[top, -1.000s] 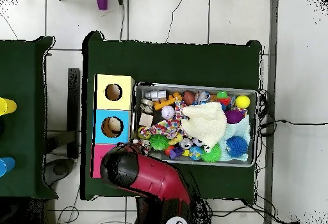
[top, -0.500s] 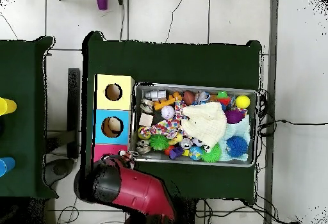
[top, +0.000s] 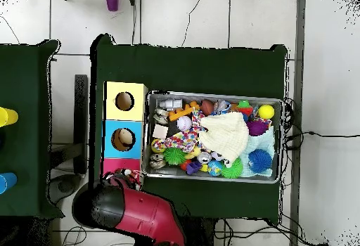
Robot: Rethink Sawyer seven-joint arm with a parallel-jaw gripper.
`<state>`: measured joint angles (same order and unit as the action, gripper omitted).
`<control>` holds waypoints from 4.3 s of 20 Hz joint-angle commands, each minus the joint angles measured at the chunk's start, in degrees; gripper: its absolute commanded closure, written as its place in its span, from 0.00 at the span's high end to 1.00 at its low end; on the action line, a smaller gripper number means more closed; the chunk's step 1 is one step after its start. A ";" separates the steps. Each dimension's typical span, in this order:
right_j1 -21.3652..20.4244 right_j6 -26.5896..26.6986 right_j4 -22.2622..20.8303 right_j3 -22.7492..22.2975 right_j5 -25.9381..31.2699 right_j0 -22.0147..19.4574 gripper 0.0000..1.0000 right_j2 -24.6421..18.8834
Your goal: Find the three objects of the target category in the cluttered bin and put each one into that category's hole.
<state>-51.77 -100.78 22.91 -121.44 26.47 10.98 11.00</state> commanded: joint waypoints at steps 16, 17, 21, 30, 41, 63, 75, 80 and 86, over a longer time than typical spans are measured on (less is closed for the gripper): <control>7.36 -15.85 5.42 -11.29 -16.38 -8.16 0.00 -17.22; 7.00 -16.16 5.83 -11.38 -15.88 -7.74 0.00 -17.21; 5.47 -16.79 7.25 -11.29 -13.73 -6.07 0.00 -16.43; 3.78 -16.65 9.76 -11.65 -11.71 -4.93 0.00 -16.72; 5.61 -15.34 10.88 -14.66 -16.92 -9.16 0.00 -23.71; 14.63 -9.99 2.46 -4.67 -18.46 -8.24 0.00 -12.90; 13.89 -9.18 -0.40 -1.20 -15.93 -3.25 0.00 -4.30; 13.74 -9.43 -1.34 -1.53 -17.34 -3.64 1.00 -4.80; 13.89 -10.87 -0.74 -0.35 -16.54 -1.37 1.00 -2.34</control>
<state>-43.52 -102.91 24.61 -124.39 11.08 10.73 4.67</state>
